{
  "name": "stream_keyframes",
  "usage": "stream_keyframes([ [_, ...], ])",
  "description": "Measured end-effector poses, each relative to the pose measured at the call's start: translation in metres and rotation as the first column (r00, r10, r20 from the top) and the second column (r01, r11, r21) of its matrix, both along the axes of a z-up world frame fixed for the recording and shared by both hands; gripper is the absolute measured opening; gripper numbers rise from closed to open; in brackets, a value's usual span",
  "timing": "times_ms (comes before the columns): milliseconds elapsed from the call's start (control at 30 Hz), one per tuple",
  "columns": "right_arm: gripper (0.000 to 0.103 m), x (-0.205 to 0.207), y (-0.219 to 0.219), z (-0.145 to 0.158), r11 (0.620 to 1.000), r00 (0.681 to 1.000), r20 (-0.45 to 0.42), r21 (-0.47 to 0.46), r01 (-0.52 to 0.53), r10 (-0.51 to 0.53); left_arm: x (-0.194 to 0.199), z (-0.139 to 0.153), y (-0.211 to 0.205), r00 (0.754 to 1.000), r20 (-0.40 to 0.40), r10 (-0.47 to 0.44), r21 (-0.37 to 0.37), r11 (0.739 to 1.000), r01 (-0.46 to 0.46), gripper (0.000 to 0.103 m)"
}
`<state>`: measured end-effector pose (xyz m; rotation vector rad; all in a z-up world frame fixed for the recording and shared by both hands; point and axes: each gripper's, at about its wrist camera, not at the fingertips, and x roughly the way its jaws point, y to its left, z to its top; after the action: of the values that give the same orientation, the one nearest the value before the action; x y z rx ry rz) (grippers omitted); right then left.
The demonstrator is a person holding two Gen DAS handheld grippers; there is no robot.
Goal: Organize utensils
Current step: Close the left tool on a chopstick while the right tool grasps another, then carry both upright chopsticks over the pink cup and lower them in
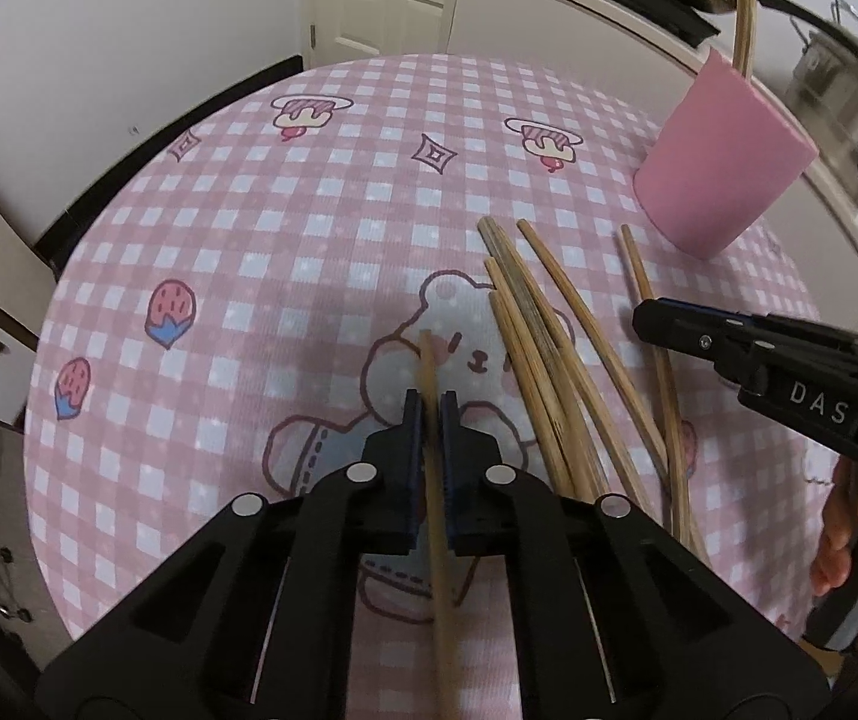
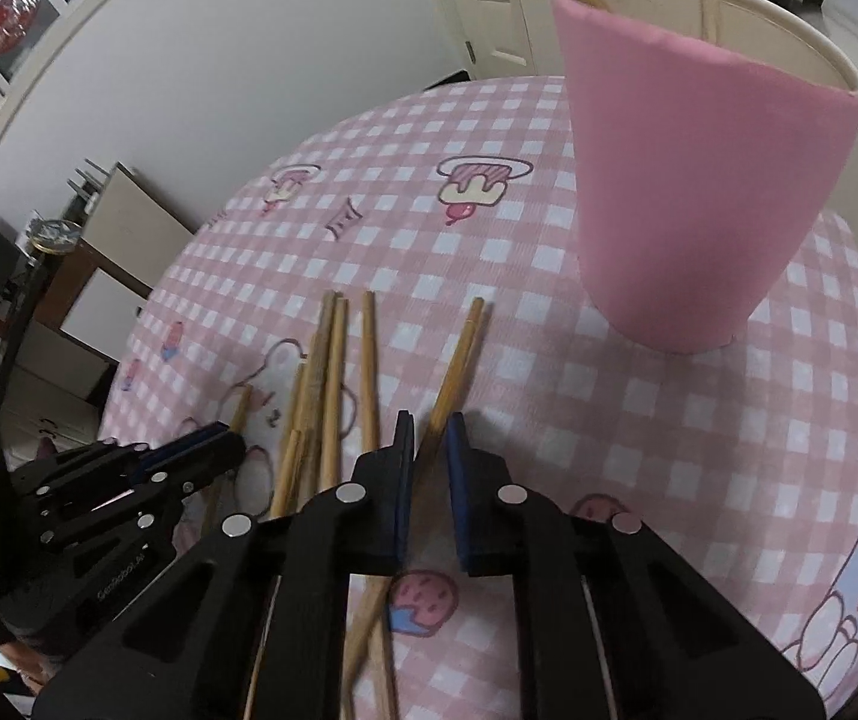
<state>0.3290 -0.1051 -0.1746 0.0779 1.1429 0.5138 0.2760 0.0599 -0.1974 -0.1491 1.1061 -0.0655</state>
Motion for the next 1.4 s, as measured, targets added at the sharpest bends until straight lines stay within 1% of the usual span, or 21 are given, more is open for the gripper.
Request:
stream_keyframes([
  [100,0.007,-0.006,-0.003,0.011,1.0,1.0,0.027,0.029,-0.001,0.0,-0.007,0.009,0.003,1.0,0.015,0.008,-0.021,1.0,-0.008,0.006],
  [167,0.005,-0.013,-0.008,0.024,0.999,0.998,0.057,0.054,-0.002,-0.001,-0.012,0.017,0.005,0.999,0.032,0.01,-0.036,0.999,-0.009,0.006],
  [333,0.005,-0.034,-0.014,0.06,0.996,0.988,0.151,0.085,-0.031,0.018,-0.032,0.056,0.01,0.992,0.124,0.014,-0.07,0.998,-0.005,0.006],
  [467,0.005,-0.051,-0.023,0.089,0.992,0.975,0.22,0.115,-0.049,0.022,-0.052,0.095,0.011,0.974,0.225,0.018,-0.098,0.995,0.005,0.006],
  [500,0.005,-0.056,-0.027,0.098,0.991,0.971,0.24,0.121,-0.052,0.022,-0.06,0.109,0.009,0.964,0.265,0.016,-0.107,0.994,0.013,0.006],
  [567,0.005,-0.064,-0.032,0.112,0.99,0.962,0.273,0.129,-0.056,0.019,-0.068,0.125,0.007,0.95,0.311,0.019,-0.121,0.992,0.02,0.006],
  [633,0.005,-0.072,-0.034,0.124,0.989,0.952,0.306,0.133,-0.059,0.016,-0.079,0.145,0.002,0.93,0.368,0.017,-0.138,0.99,0.037,0.006],
  [733,0.005,-0.081,-0.044,0.143,0.988,0.936,0.351,0.143,-0.063,0.009,-0.086,0.168,-0.012,0.901,0.434,0.013,-0.128,0.991,0.047,0.006],
  [800,0.005,-0.086,-0.051,0.155,0.988,0.922,0.387,0.146,-0.06,-0.002,-0.092,0.183,-0.018,0.88,0.474,0.004,-0.134,0.989,0.067,0.005],
  [933,0.005,-0.089,-0.066,0.173,0.988,0.896,0.444,0.146,-0.046,-0.024,-0.092,0.204,-0.032,0.851,0.526,-0.003,-0.137,0.987,0.087,0.005],
  [1067,0.005,-0.087,-0.079,0.188,0.989,0.869,0.492,0.142,-0.026,-0.048,-0.083,0.221,-0.045,0.824,0.566,-0.006,-0.148,0.983,0.109,0.005],
  [1267,0.005,-0.077,-0.093,0.203,0.992,0.829,0.552,0.126,0.021,-0.088,-0.059,0.241,-0.06,0.794,0.607,0.018,-0.177,0.978,0.112,0.005],
  [1400,0.005,-0.07,-0.098,0.21,0.991,0.801,0.588,0.122,0.052,-0.114,-0.039,0.246,-0.071,0.785,0.619,0.025,-0.182,0.977,0.113,0.006],
])
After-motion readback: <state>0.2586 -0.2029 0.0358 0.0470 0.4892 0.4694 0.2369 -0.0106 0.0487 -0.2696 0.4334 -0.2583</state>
